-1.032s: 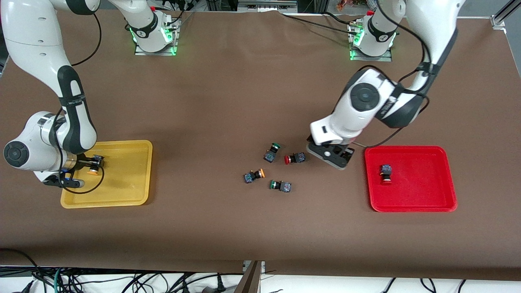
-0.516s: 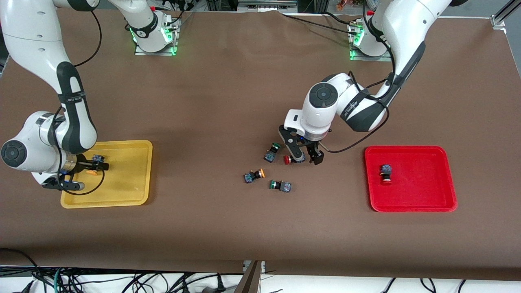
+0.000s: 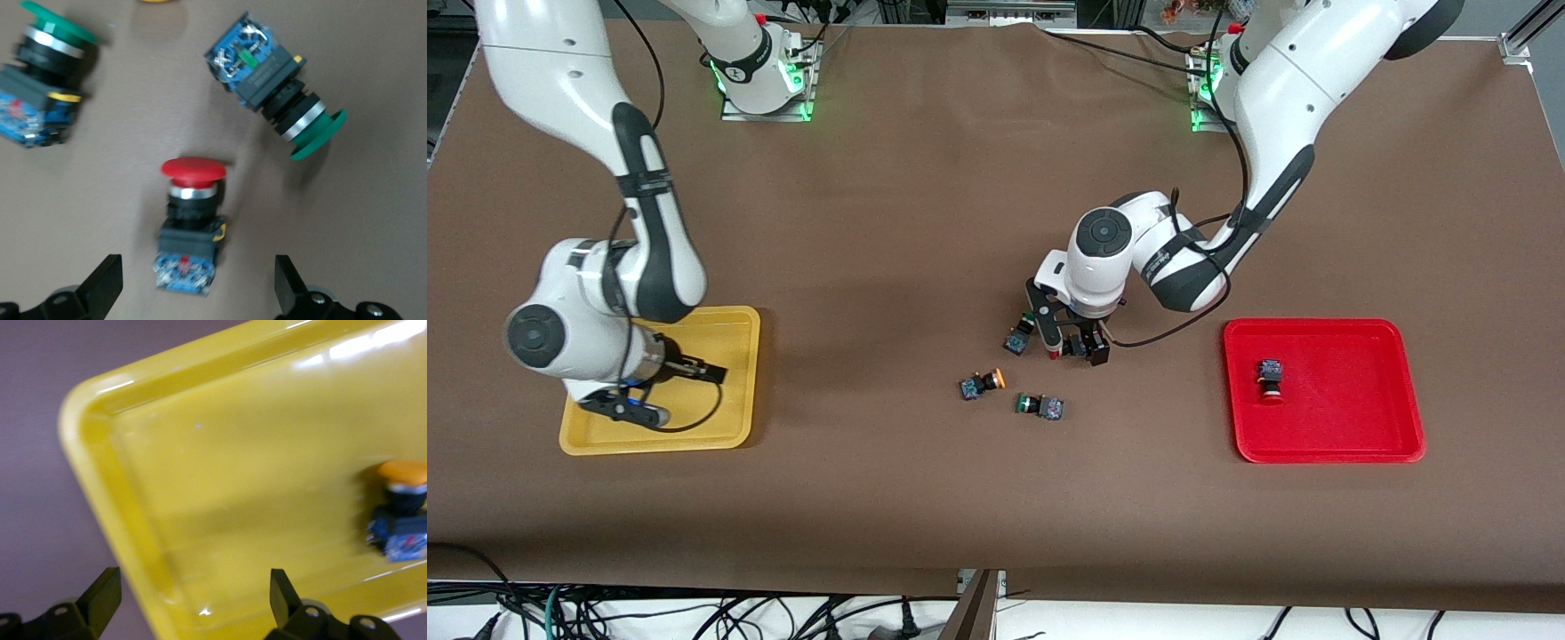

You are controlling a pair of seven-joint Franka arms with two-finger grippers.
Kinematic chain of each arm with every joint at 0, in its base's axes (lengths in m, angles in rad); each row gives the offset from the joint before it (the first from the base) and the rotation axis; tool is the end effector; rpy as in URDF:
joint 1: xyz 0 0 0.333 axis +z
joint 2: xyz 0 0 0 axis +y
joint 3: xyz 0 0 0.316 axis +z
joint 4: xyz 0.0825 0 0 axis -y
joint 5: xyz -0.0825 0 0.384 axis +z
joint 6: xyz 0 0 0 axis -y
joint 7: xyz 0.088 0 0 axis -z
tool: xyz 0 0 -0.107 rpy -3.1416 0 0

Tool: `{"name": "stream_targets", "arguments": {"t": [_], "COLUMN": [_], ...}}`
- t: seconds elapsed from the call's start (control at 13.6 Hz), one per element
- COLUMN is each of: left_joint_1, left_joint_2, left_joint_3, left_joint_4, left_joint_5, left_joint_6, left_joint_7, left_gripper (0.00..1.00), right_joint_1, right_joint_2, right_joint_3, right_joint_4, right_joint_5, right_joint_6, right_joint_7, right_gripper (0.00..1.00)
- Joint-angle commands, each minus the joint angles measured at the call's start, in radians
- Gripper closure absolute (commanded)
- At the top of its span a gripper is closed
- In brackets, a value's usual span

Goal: Place red and yellow buttons in trays
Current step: 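Grasp the second red button with the left gripper while the right gripper releases yellow, then carry the red button to the red tray while the right gripper grasps yellow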

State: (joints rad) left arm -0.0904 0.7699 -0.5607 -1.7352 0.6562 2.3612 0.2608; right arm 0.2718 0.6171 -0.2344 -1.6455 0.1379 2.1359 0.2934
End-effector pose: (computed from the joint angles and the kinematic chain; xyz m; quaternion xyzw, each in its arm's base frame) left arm 0.5526 -0.3688 0.1878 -0.8091 0.5862 -0.0205 0.0350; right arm 0.6719 0.0487 0.2533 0.9871 -0.1501 -0.0508 0.0210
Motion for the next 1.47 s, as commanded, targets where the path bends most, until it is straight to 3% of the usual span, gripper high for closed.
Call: {"name": "stream_targets", "arguments": {"t": [0.0, 0.22, 0.52, 0.81, 1.03, 1.4], "left_joint_1": [-0.008, -0.008, -0.015, 0.009, 0.072, 0.360], "left_joint_2": [0.034, 0.040, 0.039, 0.023, -0.049, -0.081], "left_joint_3": [0.002, 0.008, 0.009, 0.005, -0.011, -0.250], "left_joint_4": [0.031, 0.031, 0.028, 0.022, 0.005, 0.000], "left_joint_5": [0.028, 0.030, 0.030, 0.026, 0.013, 0.011], "left_joint_6": [0.006, 0.023, 0.023, 0.018, -0.003, -0.112], "left_joint_7": [0.011, 0.009, -0.043, -0.049, -0.037, 0.061], "left_gripper": [0.00, 0.02, 0.60, 0.63, 0.63, 0.63], "right_joint_1": [0.088, 0.205, 0.312, 0.386, 0.426, 0.444], "right_joint_2": [-0.031, -0.023, 0.052, 0.157, 0.223, 0.276], "right_joint_3": [-0.006, -0.006, -0.005, -0.005, 0.012, 0.053], "right_joint_4": [-0.007, 0.041, 0.140, 0.294, 0.343, 0.351], "right_joint_5": [0.012, 0.012, 0.014, 0.116, 0.126, 0.123], "right_joint_6": [-0.017, -0.016, -0.002, 0.006, 0.132, 0.274], "right_joint_7": [0.194, 0.473, 0.757, 1.014, 1.183, 1.322], "right_gripper": [0.01, 0.02, 0.01, 0.01, 0.02, 0.02]}}
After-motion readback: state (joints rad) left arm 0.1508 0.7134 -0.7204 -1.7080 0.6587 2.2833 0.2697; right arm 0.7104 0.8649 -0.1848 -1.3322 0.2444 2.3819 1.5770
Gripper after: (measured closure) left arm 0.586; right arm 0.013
